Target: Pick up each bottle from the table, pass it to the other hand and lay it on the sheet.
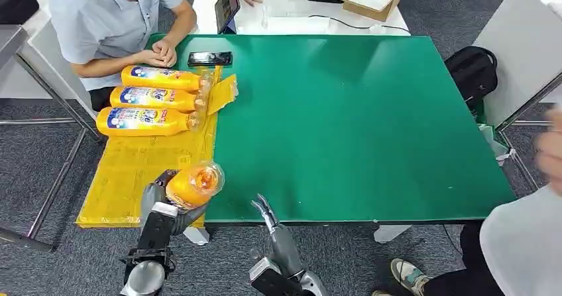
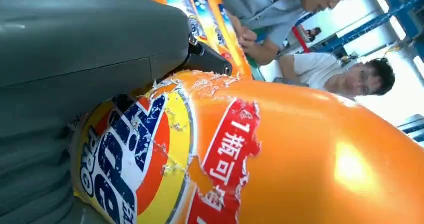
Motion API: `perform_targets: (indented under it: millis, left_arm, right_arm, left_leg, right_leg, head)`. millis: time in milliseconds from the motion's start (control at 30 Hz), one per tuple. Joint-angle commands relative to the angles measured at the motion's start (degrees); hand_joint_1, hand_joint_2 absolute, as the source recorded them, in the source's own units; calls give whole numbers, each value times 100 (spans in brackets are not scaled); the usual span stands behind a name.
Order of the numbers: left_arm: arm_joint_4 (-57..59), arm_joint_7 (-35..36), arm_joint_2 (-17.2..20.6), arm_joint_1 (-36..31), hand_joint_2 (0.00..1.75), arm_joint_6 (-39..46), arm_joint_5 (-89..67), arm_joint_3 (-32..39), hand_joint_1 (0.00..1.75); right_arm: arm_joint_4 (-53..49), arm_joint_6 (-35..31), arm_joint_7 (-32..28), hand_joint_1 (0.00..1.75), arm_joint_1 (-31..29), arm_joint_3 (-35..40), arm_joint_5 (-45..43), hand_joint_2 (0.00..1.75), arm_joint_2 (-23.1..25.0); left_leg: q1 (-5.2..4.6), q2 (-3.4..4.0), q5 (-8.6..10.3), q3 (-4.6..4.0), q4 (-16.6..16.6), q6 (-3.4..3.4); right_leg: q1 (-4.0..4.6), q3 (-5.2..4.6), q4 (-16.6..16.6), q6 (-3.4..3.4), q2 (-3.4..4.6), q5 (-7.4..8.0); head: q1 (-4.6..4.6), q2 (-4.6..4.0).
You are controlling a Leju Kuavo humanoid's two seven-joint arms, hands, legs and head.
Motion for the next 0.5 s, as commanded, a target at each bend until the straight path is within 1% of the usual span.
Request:
perform_targets:
  millis: [33,100,133,167,200,267,300,333,367,400,467,500]
  left_arm:
    - [1698,1057,599,-1059,175,-278,-1689,-248,157]
    - [2283,1276,584,-1332,175,-286,-2064,-237,161]
    - [2694,1384,597,-1535,175,-302,-2252,-250,161]
    - [3237,1631,573,-1799,175,-366,-2527,-279,164]
    - [3237,1631,573,-1799,175,-366,-2527,-279,164]
    - [3237,1631,573,-1799,175,-366,-2527,-279,164]
    - [3237,1631,573,-1799,175,-366,-2527,-279,164]
    - [3548,1748,556,-1963,175,-397,-2612,-253,168]
    - [3962,2005,543,-2186,175,-317,-2920,-301,168]
    - [4353,2075,489,-2413,175,-280,-2960,-215,175]
    - [4867,2084,393,-2720,175,-74,-3018,-99,175]
    - [5053,2177,338,-2831,175,-176,-3030,-74,175]
  right_arm:
    - [-173,36,4,0,30,68,-194,0,44]
    - [-95,188,4,0,19,63,-268,0,90]
    - [-76,223,4,0,19,59,-288,0,126]
    - [-87,260,4,0,22,50,-293,0,144]
    - [-87,260,4,0,22,50,-293,0,144]
    - [-87,260,4,0,22,50,-293,0,144]
    - [-87,260,4,0,22,50,-293,0,144]
    - [-83,279,4,0,31,44,-306,0,156]
    - [-61,352,4,0,36,22,-345,0,172]
    - [-21,412,4,0,36,7,-359,0,199]
    - [24,373,4,0,30,-5,-323,0,227]
    - [52,370,4,0,30,-28,-339,0,241]
  left_leg:
    - [2,-5,0,22,-10,-8]
    - [3,-12,2,28,-12,-9]
    - [3,-12,4,24,-13,-8]
    - [1,-5,2,19,-10,-6]
    - [3,-16,5,33,-14,-10]
    - [-1,0,5,28,-10,-4]
    - [2,6,2,42,-14,-7]
    - [3,13,1,46,-12,-7]
    - [-2,12,2,50,-12,-5]
    - [1,14,0,62,-14,-9]
    - [1,0,6,51,-10,-6]
    - [2,5,5,52,-9,-6]
  right_leg:
    - [4,22,-5,-11,-13,-5]
    - [5,30,-7,-13,-22,-6]
    - [5,24,-8,-12,-21,-3]
    - [3,16,-5,-9,-12,-2]
    - [6,35,-7,-15,-27,-6]
    - [0,23,-3,-9,-6,0]
    - [4,38,-7,-14,-4,-1]
    - [5,41,-4,-15,4,1]
    - [0,41,0,-12,4,1]
    - [4,52,-2,-16,3,0]
    - [3,45,0,-12,-9,2]
    - [4,46,0,-11,-4,3]
  head:
    - [-2,0]
    - [0,0]
    - [0,0]
    - [0,0]
    - [0,0]
    - [0,0]
    - [2,0]
    - [2,0]
    - [-2,0]
    - [2,0]
    - [2,0]
    - [0,0]
